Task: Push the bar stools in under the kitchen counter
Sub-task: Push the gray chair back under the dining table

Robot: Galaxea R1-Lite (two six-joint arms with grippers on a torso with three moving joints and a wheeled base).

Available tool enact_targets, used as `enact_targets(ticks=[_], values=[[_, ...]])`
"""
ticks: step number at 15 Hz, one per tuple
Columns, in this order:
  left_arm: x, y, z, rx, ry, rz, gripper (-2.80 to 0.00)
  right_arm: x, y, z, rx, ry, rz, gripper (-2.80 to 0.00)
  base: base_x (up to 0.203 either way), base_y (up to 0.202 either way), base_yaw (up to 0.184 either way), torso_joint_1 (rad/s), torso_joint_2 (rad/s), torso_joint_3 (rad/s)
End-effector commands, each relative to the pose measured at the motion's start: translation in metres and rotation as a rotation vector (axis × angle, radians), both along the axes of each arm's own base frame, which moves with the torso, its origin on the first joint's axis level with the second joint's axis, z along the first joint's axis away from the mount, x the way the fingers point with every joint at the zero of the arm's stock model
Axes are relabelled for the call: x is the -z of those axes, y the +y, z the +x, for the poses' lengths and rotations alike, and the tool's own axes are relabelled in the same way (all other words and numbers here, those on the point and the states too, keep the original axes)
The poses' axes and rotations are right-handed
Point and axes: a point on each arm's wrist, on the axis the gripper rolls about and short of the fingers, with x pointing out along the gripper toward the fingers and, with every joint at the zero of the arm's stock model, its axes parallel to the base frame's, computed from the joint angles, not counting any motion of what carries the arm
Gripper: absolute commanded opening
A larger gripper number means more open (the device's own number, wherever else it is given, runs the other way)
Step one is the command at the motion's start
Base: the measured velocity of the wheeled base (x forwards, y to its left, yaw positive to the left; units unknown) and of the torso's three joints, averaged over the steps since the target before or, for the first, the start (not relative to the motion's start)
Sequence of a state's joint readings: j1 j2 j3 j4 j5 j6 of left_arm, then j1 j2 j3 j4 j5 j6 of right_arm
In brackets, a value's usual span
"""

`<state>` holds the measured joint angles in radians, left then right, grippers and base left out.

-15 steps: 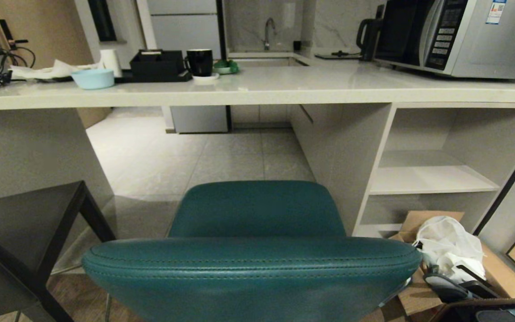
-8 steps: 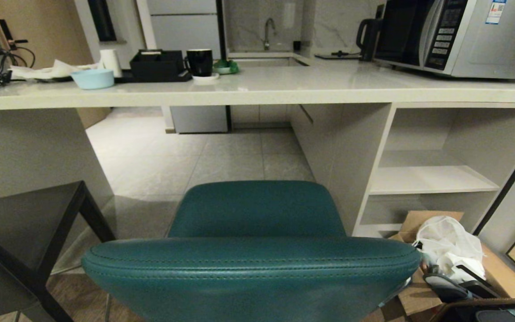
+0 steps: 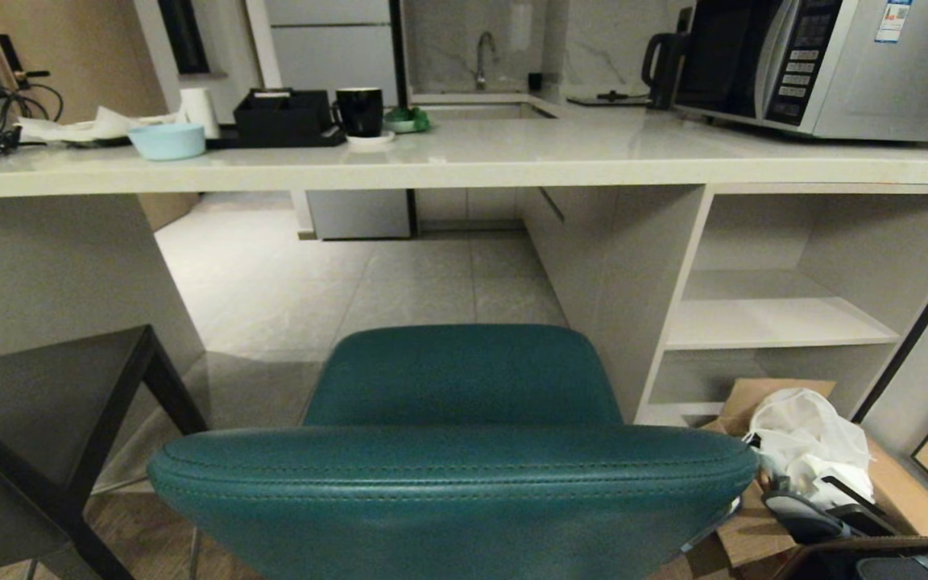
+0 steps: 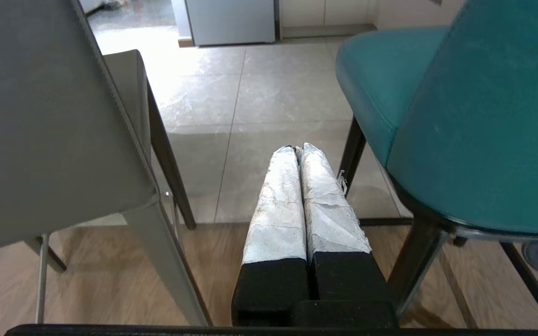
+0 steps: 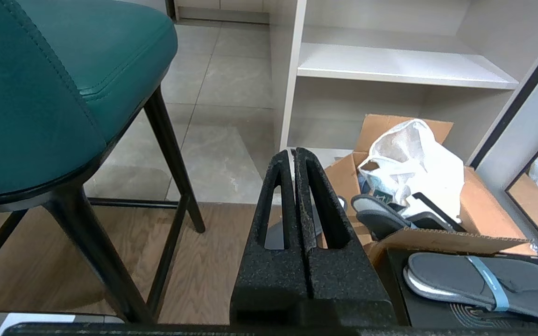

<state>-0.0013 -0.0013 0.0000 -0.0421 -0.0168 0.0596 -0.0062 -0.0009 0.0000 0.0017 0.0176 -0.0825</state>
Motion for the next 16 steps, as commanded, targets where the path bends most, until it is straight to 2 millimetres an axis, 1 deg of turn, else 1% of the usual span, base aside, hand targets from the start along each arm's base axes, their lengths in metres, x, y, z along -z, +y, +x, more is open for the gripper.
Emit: enact_targets(ticks=[1, 12, 13, 16], values=[[0.0054, 0.0, 0.0016, -0.001, 0.02, 0.001, -2.8, 0.0001, 0.0, 0.0001, -0.001, 0.002, -0.002, -2.8, -0.096, 0.0, 0.002, 0.01, 0.0, 0.0], [0.0053, 0.0, 0.0016, 0.002, 0.019, 0.0, -2.8, 0.0001, 0.0, 0.0001, -0.001, 0.002, 0.0, -2.8, -0.194, 0.0, -0.002, 0.003, 0.0, 0.003], [0.0054, -0.0001, 0.0016, 0.001, 0.02, 0.0, -2.8, 0.0002, 0.0, 0.0001, -0.001, 0.002, 0.0, -2.8, -0.103, 0.0, 0.0, 0.002, 0.0, -0.001], [0.0054, -0.0001, 0.0016, 0.0, 0.02, -0.001, -2.8, 0.0001, 0.0, 0.0001, -0.001, 0.002, 0.0, -2.8, 0.0, 0.0, 0.0, 0.0, 0.0, 0.0]])
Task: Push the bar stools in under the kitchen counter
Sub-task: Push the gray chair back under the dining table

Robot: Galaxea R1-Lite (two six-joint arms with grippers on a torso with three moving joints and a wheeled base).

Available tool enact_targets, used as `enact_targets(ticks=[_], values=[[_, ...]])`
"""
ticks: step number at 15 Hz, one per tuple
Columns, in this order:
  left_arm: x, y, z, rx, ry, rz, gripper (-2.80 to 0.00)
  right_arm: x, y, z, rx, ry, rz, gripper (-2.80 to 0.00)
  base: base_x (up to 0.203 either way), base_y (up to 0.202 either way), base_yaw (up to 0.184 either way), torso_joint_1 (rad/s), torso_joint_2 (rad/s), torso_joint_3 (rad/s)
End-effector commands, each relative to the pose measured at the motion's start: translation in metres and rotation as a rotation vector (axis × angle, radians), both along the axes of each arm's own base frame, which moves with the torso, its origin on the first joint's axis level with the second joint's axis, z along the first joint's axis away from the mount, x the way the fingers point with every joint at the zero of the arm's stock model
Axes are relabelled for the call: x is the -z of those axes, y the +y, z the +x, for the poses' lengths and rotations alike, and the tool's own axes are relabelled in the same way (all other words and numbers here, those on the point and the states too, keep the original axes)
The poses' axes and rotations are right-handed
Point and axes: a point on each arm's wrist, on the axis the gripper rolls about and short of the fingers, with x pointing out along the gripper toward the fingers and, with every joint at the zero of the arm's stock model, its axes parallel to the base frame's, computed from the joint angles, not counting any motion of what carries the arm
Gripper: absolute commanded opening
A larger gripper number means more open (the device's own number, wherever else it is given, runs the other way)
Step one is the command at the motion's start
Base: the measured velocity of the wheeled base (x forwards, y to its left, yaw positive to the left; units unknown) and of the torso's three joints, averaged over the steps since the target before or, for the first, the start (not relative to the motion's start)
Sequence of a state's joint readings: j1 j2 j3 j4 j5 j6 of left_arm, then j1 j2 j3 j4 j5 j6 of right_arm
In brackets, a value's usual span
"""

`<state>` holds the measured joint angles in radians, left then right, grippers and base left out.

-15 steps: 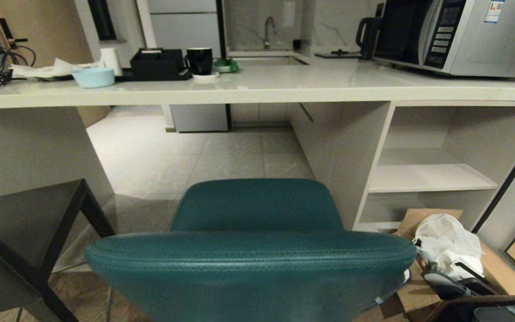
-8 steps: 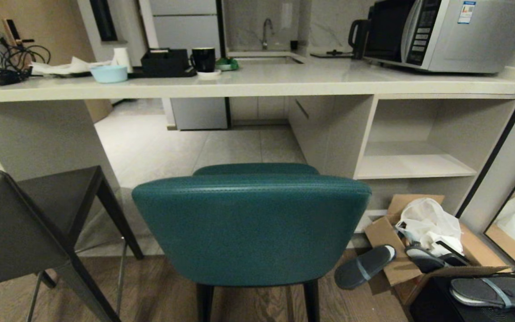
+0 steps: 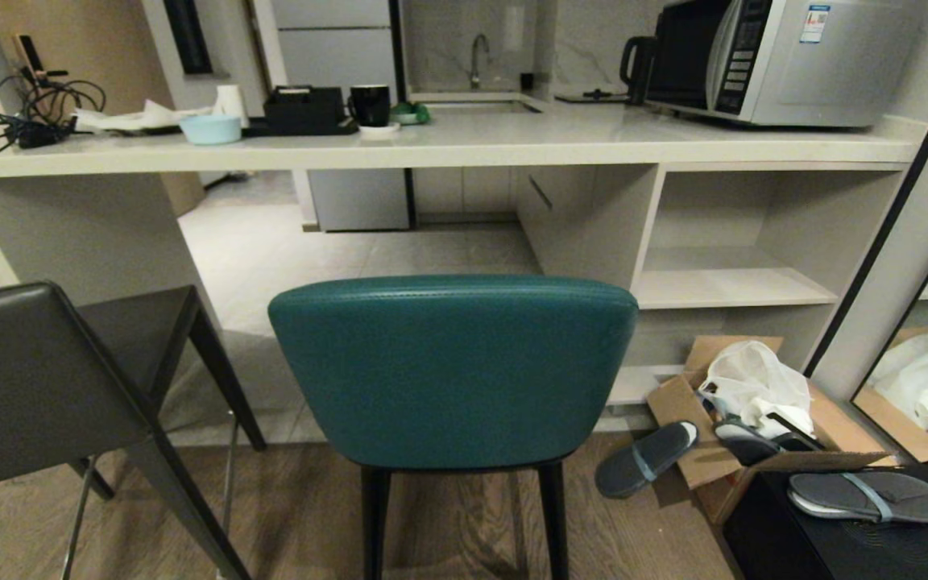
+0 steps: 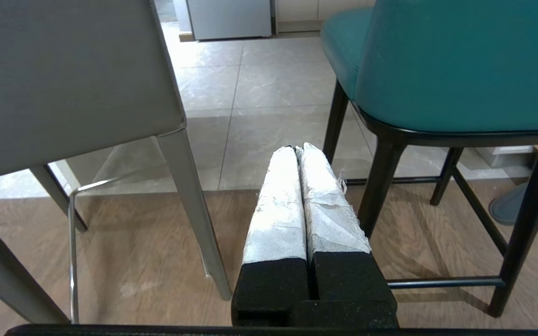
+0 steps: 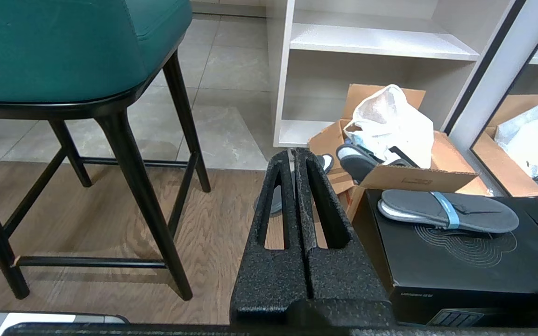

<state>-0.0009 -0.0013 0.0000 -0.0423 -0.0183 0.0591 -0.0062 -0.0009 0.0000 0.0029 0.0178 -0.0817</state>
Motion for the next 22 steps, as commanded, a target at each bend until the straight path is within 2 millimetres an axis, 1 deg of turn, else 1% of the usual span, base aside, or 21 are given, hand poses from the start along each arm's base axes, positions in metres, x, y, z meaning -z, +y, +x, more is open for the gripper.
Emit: enact_targets(ticks=[1, 6, 8, 22], values=[[0.0054, 0.0, 0.0015, -0.001, 0.019, 0.0, -2.8, 0.0003, 0.0, 0.0001, -0.001, 0.002, -0.001, -2.8, 0.0, 0.0, 0.0, 0.0, 0.0, 0.0], [0.0053, 0.0, 0.0016, 0.001, 0.019, -0.002, -2.8, 0.0001, 0.0, 0.0001, -0.001, 0.001, -0.001, -2.8, 0.0, 0.0, 0.0, 0.0, 0.0, 0.0], [0.0053, 0.0, 0.0016, -0.001, 0.019, -0.002, -2.8, 0.0, 0.0, 0.0001, -0.001, 0.001, -0.001, -2.8, 0.001, 0.096, -0.023, 0.001, 0.0, 0.002], [0.0053, 0.0, 0.0016, 0.0, 0.019, -0.012, -2.8, 0.0, 0.0, 0.0001, 0.001, 0.001, 0.0, -2.8, 0.0, 0.194, -0.001, 0.002, 0.0, 0.003]])
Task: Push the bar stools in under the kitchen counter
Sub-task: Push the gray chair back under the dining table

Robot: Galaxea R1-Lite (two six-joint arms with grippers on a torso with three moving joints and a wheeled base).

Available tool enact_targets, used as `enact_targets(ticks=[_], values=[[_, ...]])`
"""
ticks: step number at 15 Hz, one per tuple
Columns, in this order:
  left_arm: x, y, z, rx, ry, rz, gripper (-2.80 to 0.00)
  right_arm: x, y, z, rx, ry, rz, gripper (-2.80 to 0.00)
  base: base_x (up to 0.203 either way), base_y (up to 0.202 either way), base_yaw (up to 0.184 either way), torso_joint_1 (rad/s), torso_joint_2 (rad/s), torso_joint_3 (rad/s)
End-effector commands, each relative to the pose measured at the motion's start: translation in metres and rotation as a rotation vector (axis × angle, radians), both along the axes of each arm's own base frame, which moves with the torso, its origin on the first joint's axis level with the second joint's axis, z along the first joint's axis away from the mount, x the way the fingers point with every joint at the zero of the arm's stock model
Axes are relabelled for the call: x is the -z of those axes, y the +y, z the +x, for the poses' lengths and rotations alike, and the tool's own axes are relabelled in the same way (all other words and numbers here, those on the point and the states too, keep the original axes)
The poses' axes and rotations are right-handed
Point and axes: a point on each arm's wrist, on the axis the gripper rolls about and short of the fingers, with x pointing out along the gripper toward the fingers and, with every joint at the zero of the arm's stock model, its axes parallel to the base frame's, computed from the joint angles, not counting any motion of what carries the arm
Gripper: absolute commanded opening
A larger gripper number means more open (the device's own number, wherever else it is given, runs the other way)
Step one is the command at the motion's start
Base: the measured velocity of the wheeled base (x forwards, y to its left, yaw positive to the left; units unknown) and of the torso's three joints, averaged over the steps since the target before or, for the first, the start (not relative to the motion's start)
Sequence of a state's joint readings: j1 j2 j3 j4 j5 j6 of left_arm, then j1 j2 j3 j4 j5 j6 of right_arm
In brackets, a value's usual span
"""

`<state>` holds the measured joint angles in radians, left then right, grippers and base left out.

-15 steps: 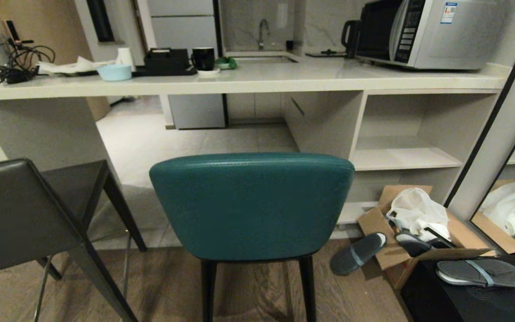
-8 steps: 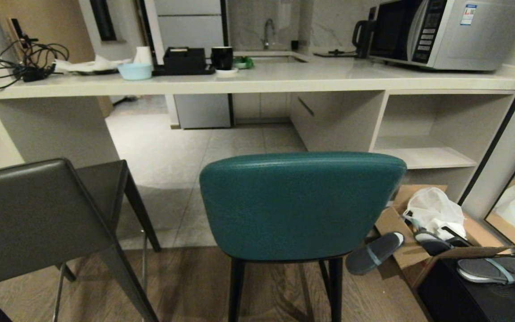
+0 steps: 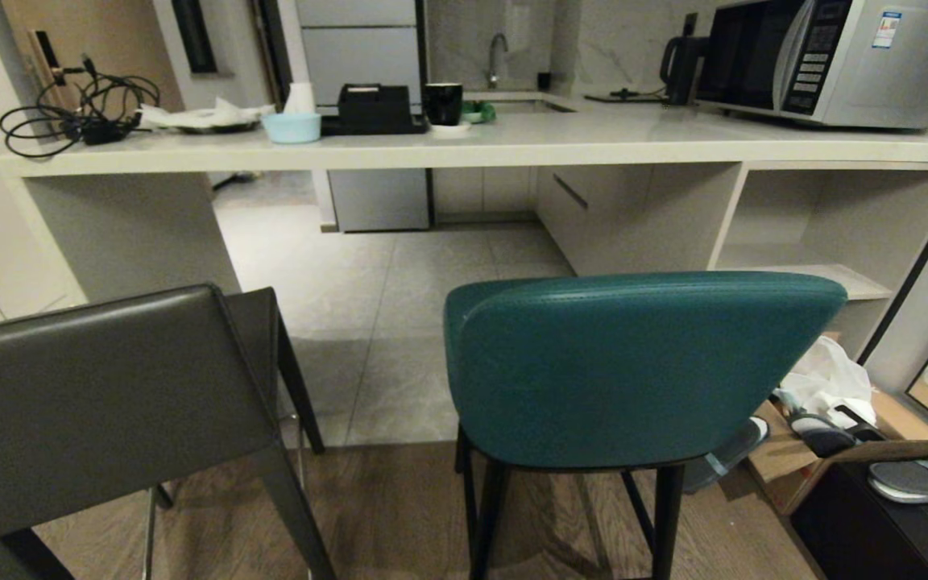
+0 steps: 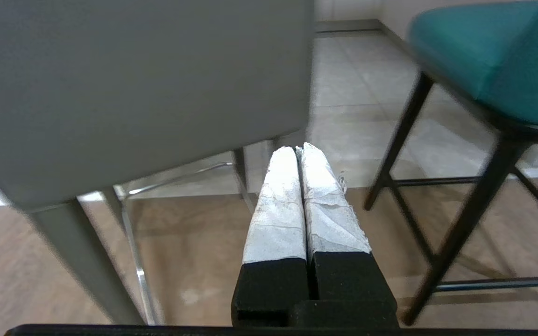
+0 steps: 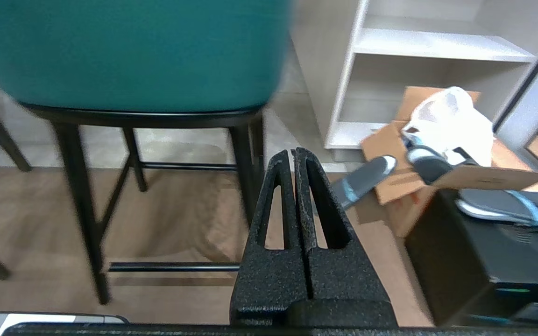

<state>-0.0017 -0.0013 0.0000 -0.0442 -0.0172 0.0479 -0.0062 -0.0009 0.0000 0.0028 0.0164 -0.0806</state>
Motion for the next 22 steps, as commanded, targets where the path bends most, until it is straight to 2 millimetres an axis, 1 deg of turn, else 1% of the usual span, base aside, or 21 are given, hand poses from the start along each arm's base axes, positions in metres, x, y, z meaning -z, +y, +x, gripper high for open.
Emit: enact_targets(ticks=[1, 22], values=[[0.0055, 0.0, 0.0016, -0.001, 0.021, 0.0, -2.8, 0.0002, 0.0, 0.0001, -0.001, 0.002, -0.001, -2.8, 0.0, 0.195, -0.004, -0.001, 0.0, 0.002], [0.0053, 0.0, 0.0016, -0.001, 0.019, 0.001, -2.8, 0.0, 0.0, 0.0001, 0.001, 0.001, 0.001, -2.8, 0.0, 0.198, -0.002, 0.003, 0.0, 0.002]])
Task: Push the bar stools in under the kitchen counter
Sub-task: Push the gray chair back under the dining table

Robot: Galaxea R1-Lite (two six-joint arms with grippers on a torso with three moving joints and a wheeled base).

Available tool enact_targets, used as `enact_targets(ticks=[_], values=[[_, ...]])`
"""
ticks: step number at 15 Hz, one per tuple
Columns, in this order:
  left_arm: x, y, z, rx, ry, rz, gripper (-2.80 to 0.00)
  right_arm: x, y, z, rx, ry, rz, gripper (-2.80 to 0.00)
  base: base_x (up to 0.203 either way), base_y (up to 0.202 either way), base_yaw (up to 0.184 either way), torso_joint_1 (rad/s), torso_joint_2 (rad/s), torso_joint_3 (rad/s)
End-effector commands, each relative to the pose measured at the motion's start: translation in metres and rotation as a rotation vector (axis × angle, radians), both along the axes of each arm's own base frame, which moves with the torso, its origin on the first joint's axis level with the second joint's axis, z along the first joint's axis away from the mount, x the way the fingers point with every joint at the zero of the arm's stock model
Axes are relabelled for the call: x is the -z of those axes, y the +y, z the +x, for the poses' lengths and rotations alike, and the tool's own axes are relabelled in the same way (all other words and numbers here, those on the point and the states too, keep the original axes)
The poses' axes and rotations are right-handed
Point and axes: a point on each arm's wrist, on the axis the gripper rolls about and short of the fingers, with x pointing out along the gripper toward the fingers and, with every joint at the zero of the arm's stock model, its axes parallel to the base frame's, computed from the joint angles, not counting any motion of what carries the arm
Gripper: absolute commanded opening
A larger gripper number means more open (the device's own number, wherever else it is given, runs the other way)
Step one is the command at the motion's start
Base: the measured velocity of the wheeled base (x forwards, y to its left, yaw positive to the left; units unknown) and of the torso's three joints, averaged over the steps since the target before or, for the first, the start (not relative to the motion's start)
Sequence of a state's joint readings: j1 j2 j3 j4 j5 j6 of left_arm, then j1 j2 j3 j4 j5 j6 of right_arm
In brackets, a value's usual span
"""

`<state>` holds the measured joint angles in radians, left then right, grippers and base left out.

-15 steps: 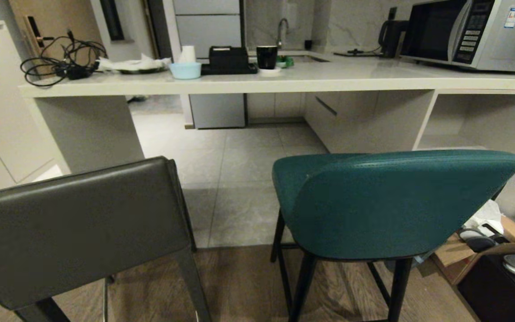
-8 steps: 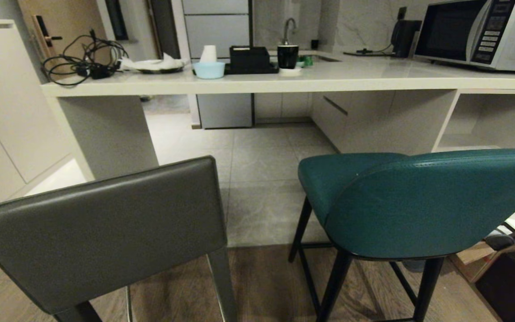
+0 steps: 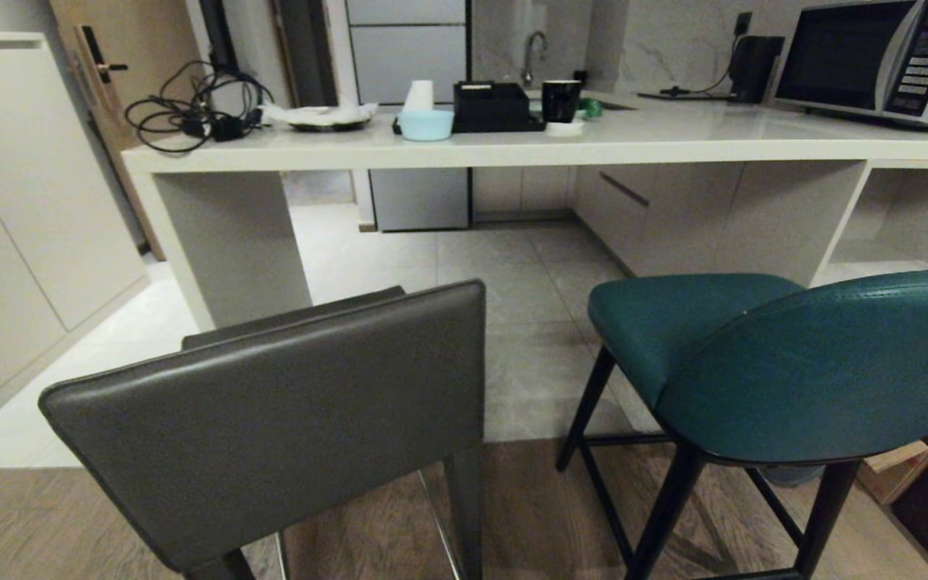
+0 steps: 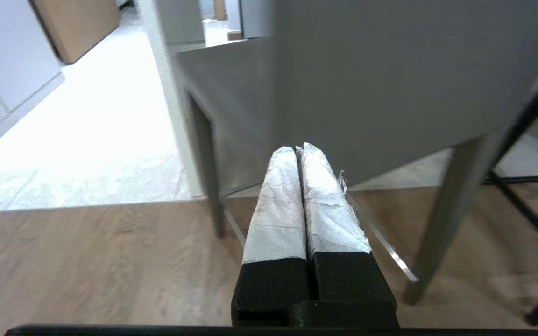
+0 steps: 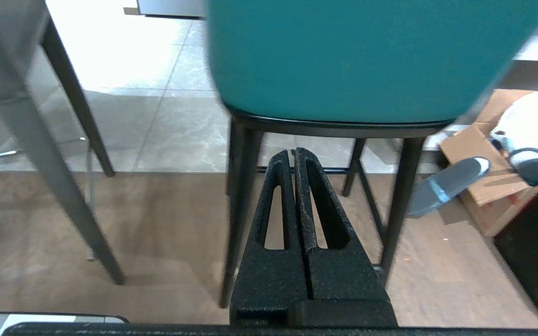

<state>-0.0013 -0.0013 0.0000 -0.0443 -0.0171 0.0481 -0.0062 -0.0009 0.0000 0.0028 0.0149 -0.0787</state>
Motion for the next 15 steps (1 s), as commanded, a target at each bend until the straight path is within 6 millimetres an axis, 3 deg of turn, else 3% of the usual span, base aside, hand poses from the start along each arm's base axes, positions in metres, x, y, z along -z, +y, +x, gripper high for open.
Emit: enact_targets(ticks=[1, 7, 15], values=[[0.0051, 0.0, 0.0015, 0.001, 0.019, 0.001, -2.8, 0.0, 0.0, 0.0001, 0.0, 0.001, -0.001, -2.8, 0.0, 0.197, -0.004, 0.002, 0.0, -0.002], [0.0051, 0.0, 0.0015, 0.001, 0.019, 0.004, -2.8, -0.0001, 0.0, 0.0001, 0.001, 0.0, -0.001, -2.8, 0.0, 0.182, -0.003, 0.004, 0.0, 0.001], [0.0053, 0.0001, 0.0016, -0.006, 0.02, -0.024, -2.8, -0.0001, -0.0001, 0.0001, 0.003, 0.0, 0.008, -2.8, 0.0, 0.008, 0.0, 0.001, 0.0, 0.0]])
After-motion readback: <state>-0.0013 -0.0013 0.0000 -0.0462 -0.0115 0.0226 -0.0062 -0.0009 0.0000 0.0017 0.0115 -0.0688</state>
